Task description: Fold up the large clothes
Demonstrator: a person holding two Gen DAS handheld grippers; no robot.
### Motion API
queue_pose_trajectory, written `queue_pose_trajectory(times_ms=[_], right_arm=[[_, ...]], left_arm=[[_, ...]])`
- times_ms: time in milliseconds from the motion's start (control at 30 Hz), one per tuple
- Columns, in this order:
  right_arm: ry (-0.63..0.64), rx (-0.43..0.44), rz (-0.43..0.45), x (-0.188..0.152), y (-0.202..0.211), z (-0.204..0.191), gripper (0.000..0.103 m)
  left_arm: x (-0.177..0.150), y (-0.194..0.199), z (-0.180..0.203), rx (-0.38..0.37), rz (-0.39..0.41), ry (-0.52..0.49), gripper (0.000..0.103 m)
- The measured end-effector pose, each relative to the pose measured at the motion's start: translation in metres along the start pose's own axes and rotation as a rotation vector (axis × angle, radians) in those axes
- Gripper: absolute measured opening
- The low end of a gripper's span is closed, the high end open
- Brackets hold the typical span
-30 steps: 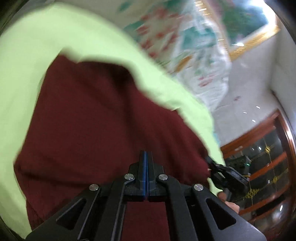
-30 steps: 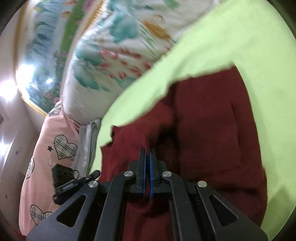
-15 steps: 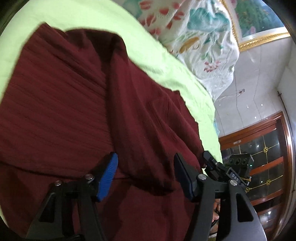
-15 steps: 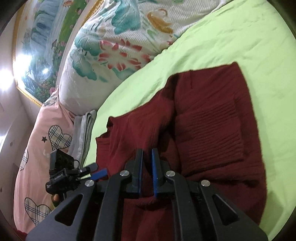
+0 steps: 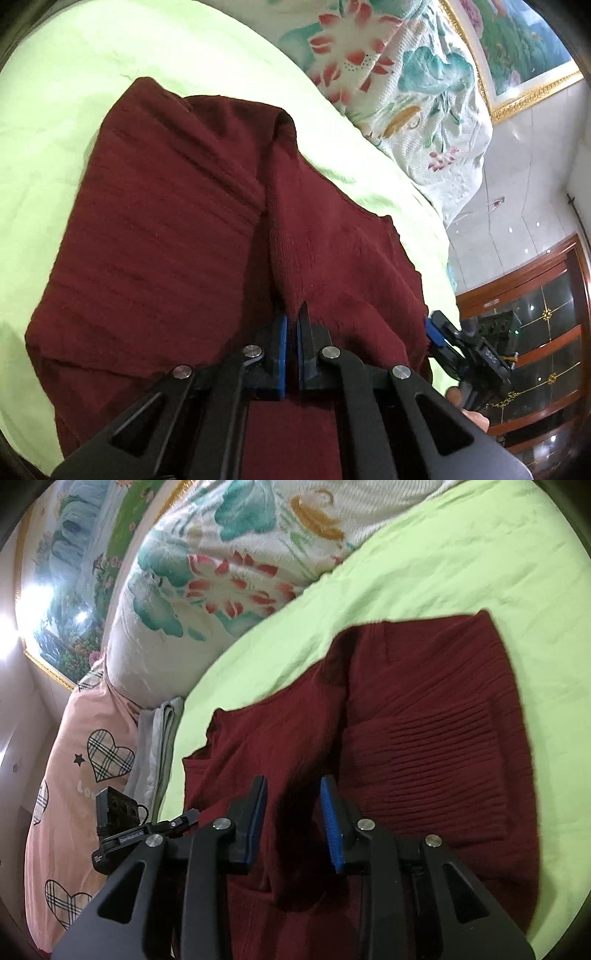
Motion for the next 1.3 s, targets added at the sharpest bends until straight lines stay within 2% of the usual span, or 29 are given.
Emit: queue_pose_trajectory(times_ms=[67, 233, 367, 433, 500, 633, 667, 700, 767, 833, 867, 933, 967, 1000, 1067, 1100, 1233, 1300], right_arm=[[-0.031, -0.014, -0.007, -0.002, -0.006, 0.006, 0.031], [-0.106, 0.048, 0.002, -0.001, -0.005, 0.012, 0.031], [-0.172, 0.117, 0.029, 0.005, -0.006, 0.016, 0.031], [-0.199, 0.105, 0.021, 0.002, -0.011, 0.022, 0.03], [-0.192, 0.085, 0.006, -0.002, -0.016, 0.023, 0.027], [-0.2, 0.117, 0.028, -0.001, -0.009, 0.019, 0.027], [-0.198, 0.113, 0.037, 0.001, -0.006, 0.019, 0.027], [-0.193, 0.105, 0.041, 0.001, -0.005, 0.02, 0.027], [-0.176, 0.063, 0.018, 0.0, -0.009, 0.022, 0.027], [-0.149, 0.01, -0.012, -0.001, -0.017, 0.023, 0.024], [-0.134, -0.019, -0.022, -0.001, -0.021, 0.023, 0.023], [-0.142, -0.03, -0.027, -0.001, -0.027, 0.023, 0.016], [-0.151, -0.03, -0.026, -0.001, -0.029, 0.024, 0.012], [-0.155, -0.03, -0.031, -0.001, -0.032, 0.024, 0.003], [-0.157, 0.011, -0.021, 0.002, -0.031, 0.018, 0.003], [-0.162, 0.067, 0.015, 0.009, -0.024, 0.01, 0.003], [-0.154, 0.297, 0.204, 0.05, 0.029, -0.021, 0.002], [-0.128, 0.279, 0.21, 0.057, 0.036, -0.021, 0.002]], left_arm=[[0.0, -0.001, 0.001, 0.029, 0.008, -0.015, 0.002], [0.011, 0.001, -0.024, 0.034, 0.021, 0.074, 0.002], [0.013, 0.008, -0.032, 0.044, 0.037, 0.079, 0.0], [0.012, 0.009, -0.037, 0.057, 0.034, 0.088, 0.0], [0.011, 0.009, -0.037, 0.052, 0.02, 0.091, 0.0], [0.009, 0.024, -0.014, -0.029, 0.026, 0.061, 0.0], [0.009, 0.025, -0.01, -0.037, 0.03, 0.056, 0.004], [0.009, 0.025, -0.005, -0.045, 0.025, 0.05, 0.016], [0.006, 0.017, 0.004, -0.041, -0.001, 0.029, 0.029], [0.002, 0.004, 0.006, 0.003, -0.028, 0.005, 0.03], [-0.001, -0.003, 0.007, 0.019, -0.046, -0.003, 0.029], [-0.006, -0.016, 0.007, 0.05, -0.064, -0.018, 0.006], [-0.008, -0.019, 0.006, 0.061, -0.072, -0.019, 0.0], [-0.009, -0.022, 0.003, 0.067, -0.073, -0.014, 0.0], [-0.007, -0.02, 0.001, 0.046, -0.064, 0.009, 0.0], [-0.002, -0.014, 0.004, 0.02, -0.041, 0.016, 0.0], [0.031, 0.035, 0.027, -0.146, 0.127, -0.008, 0.0], [0.039, 0.04, 0.027, -0.134, 0.155, -0.03, 0.0]])
Point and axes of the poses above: each gripper's, at about its wrist camera, not at the fingertips, and y roughly against the way its jaws point, z to its right, x to its top, the point moved 10 cm from there along -y, roughly the way its jaws point, and after that the axes turned 7 degrees about x, right-handed, at the moved point
